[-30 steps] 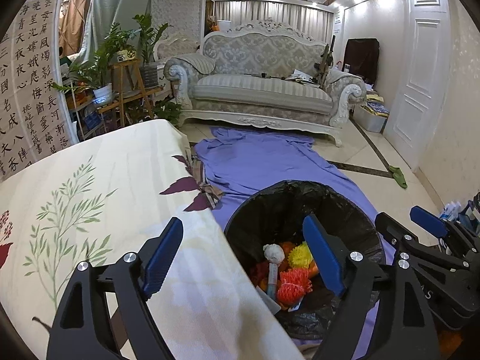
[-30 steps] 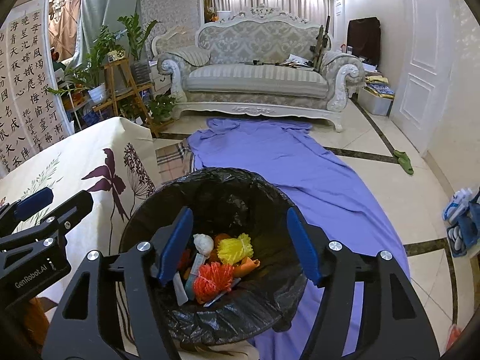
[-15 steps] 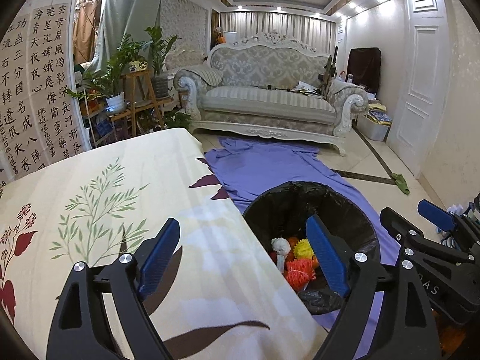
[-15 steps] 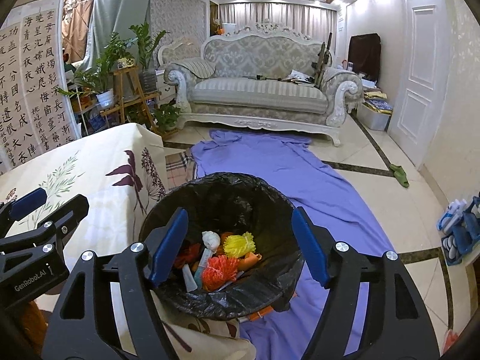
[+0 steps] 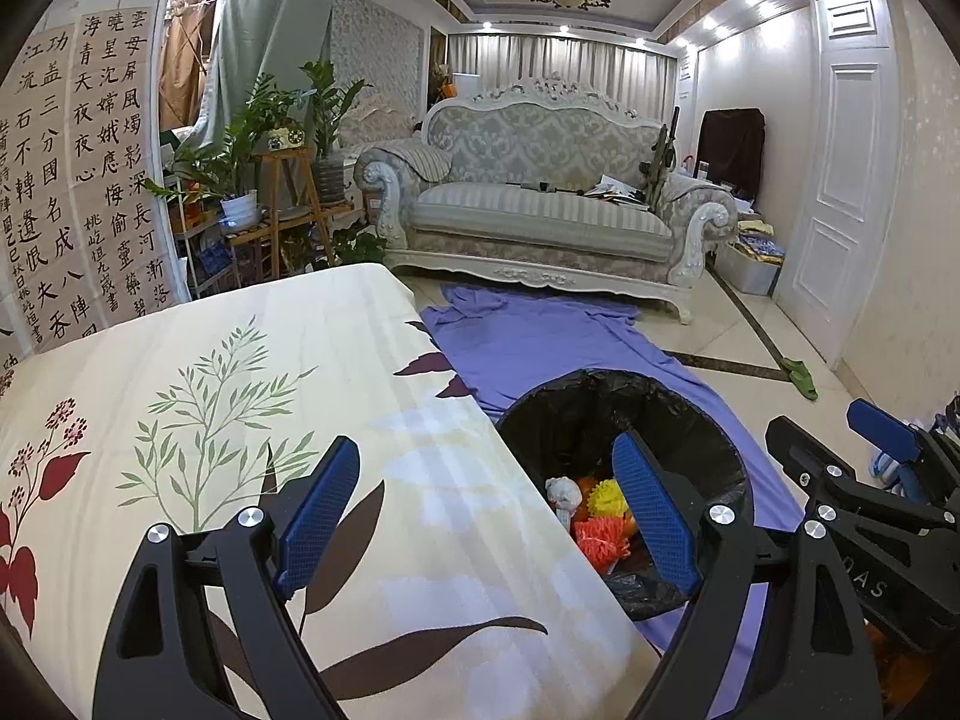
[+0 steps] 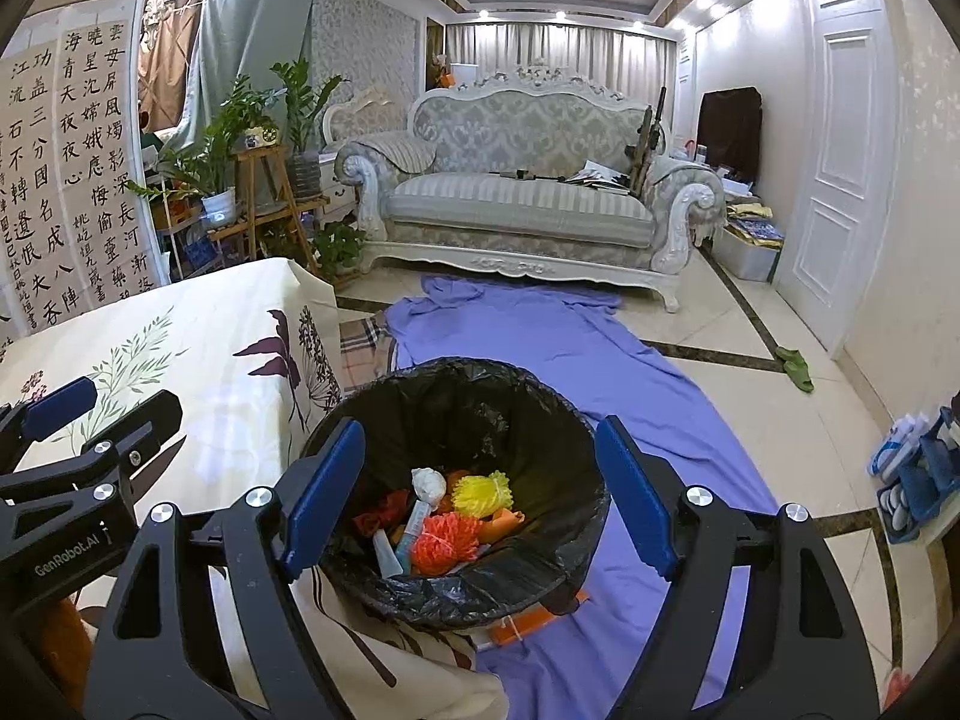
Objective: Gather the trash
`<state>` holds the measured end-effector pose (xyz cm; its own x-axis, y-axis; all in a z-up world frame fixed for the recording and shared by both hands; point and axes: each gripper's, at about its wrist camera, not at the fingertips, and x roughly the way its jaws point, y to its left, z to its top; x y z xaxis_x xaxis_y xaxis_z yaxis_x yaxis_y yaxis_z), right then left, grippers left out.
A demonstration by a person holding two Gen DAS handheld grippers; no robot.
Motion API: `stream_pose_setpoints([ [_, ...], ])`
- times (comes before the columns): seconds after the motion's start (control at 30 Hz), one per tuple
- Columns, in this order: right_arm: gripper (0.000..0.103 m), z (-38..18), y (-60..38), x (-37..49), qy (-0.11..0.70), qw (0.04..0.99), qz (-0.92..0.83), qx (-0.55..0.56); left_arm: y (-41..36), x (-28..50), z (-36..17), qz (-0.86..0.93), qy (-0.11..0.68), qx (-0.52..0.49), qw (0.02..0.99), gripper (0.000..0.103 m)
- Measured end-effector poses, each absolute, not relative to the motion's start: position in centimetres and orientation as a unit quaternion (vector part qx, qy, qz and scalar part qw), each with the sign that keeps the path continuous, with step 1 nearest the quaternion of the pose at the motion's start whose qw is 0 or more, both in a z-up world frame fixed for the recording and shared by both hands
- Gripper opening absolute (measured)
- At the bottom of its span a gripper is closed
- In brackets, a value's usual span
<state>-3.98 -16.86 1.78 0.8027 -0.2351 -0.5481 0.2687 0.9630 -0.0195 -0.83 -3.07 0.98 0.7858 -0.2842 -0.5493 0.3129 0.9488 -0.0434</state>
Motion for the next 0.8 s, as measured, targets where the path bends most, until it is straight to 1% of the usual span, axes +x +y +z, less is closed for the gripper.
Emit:
stream_pose_setpoints([
  [0.8,0.077,1.80,-17.04,-4.09,0.284,0.949,-0.134,0.030,-2.87,-0.89,0.99,-0.159,0.285,0.025,0.945,0.084],
])
